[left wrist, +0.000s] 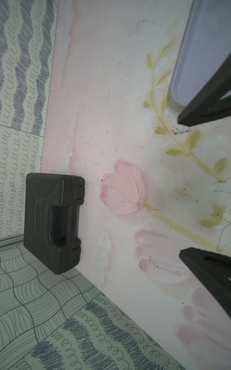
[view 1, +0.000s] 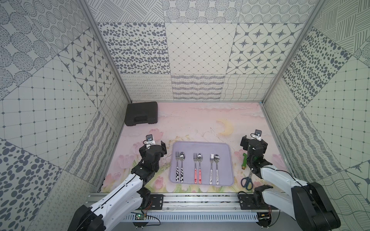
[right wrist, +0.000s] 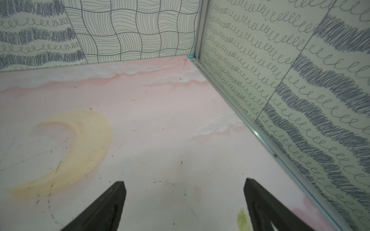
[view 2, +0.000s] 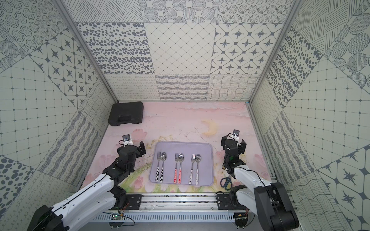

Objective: Set the spoon and fork side by side
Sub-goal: Reset both arms

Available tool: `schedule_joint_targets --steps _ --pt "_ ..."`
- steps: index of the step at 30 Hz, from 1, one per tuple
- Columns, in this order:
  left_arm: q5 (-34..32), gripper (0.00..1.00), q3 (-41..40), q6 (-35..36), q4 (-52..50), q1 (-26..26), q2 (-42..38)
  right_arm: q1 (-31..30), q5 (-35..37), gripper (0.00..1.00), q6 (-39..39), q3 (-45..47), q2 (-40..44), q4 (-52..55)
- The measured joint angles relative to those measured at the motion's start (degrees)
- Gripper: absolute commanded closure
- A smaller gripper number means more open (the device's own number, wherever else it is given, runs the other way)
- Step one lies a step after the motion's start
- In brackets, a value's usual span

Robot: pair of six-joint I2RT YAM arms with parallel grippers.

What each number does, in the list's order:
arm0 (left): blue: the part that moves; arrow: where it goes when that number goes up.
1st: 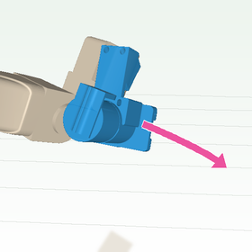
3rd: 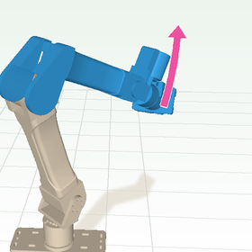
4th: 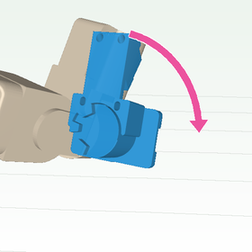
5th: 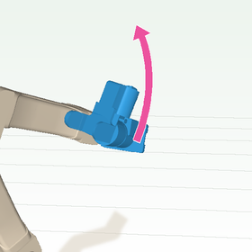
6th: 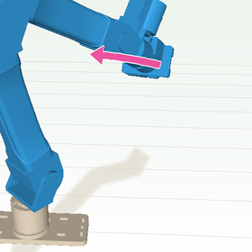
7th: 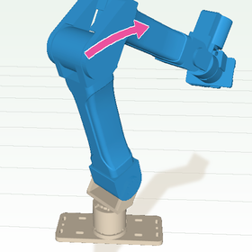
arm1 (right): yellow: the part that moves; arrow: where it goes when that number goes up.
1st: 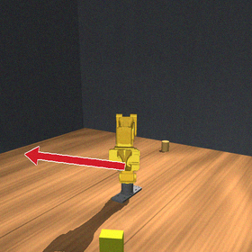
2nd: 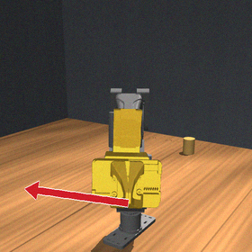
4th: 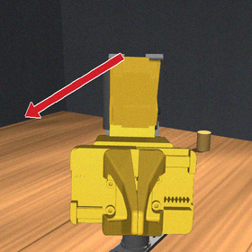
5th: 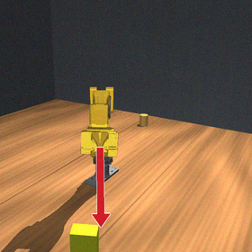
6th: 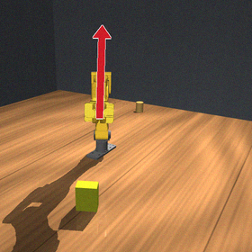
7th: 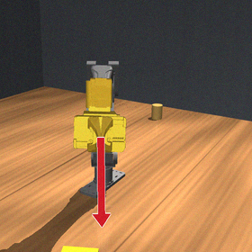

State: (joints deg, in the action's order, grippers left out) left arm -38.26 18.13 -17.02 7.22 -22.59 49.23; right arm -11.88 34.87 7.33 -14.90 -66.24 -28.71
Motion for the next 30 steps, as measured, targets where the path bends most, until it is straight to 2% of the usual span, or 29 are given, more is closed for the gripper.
schedule_joint_targets --steps 9,17,22,30 --pt "5.62 0.01 -0.74 7.21 19.08 8.02 20.79 2.51 -4.33 0.03 -2.25 -3.10 -15.08 -15.43" --pt "16.15 0.01 -0.28 11.10 31.89 14.86 31.21 4.13 -13.25 0.03 -4.85 -4.70 -22.88 -22.10" --pt "23.10 0.01 2.80 12.31 35.47 17.81 38.18 6.10 -17.14 0.03 -4.76 -6.03 -23.17 -20.61" --pt "29.46 0.01 4.79 12.59 37.77 19.74 40.44 6.38 -18.84 0.03 -4.79 -6.21 -23.15 -20.68"
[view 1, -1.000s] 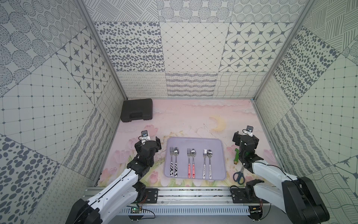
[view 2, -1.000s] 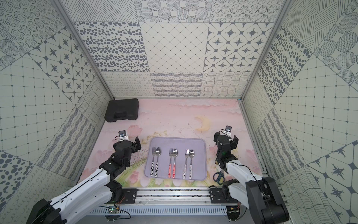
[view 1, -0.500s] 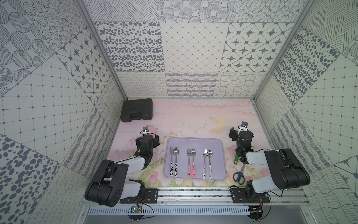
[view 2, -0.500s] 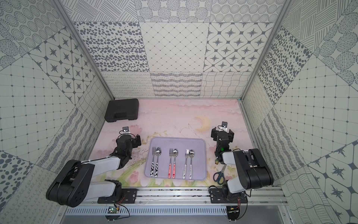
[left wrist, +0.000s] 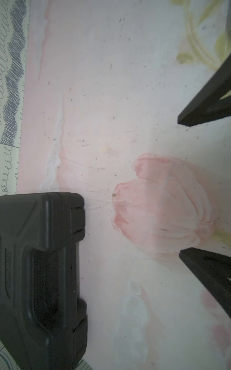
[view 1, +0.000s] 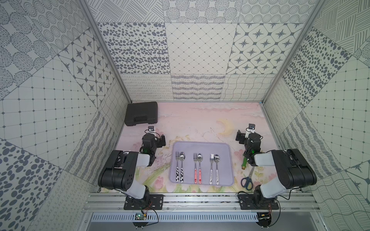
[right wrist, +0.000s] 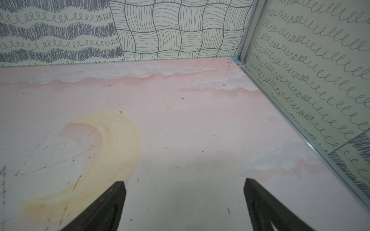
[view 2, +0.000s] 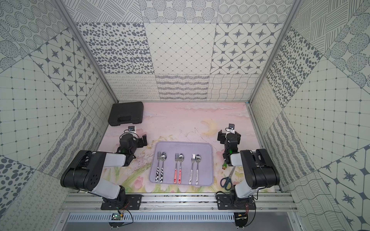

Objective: Set the spoon and fork side by side
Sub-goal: Reset both arms

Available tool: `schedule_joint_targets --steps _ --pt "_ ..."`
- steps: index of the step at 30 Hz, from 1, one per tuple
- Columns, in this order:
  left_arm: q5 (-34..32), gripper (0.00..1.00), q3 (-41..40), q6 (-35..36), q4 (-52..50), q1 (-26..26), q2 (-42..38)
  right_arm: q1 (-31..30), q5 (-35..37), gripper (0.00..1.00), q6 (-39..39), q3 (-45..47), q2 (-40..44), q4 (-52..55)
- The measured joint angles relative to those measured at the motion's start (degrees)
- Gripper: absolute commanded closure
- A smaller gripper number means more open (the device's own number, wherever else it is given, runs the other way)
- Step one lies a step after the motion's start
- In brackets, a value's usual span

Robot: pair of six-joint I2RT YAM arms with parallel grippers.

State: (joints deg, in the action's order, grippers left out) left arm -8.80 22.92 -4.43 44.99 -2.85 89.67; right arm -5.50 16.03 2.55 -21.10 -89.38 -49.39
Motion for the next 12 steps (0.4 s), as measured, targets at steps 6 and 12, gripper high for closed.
schedule_joint_targets --steps 6,12 --pt "2.82 0.01 0.42 0.09 0.59 0.04 0.07 0.02 -0.48 0.03 0.02 0.00 0.00 0.13" --pt "4.26 0.01 0.57 0.09 0.61 0.07 0.11 0.70 -1.68 0.03 0.02 -0.04 0.00 0.33"
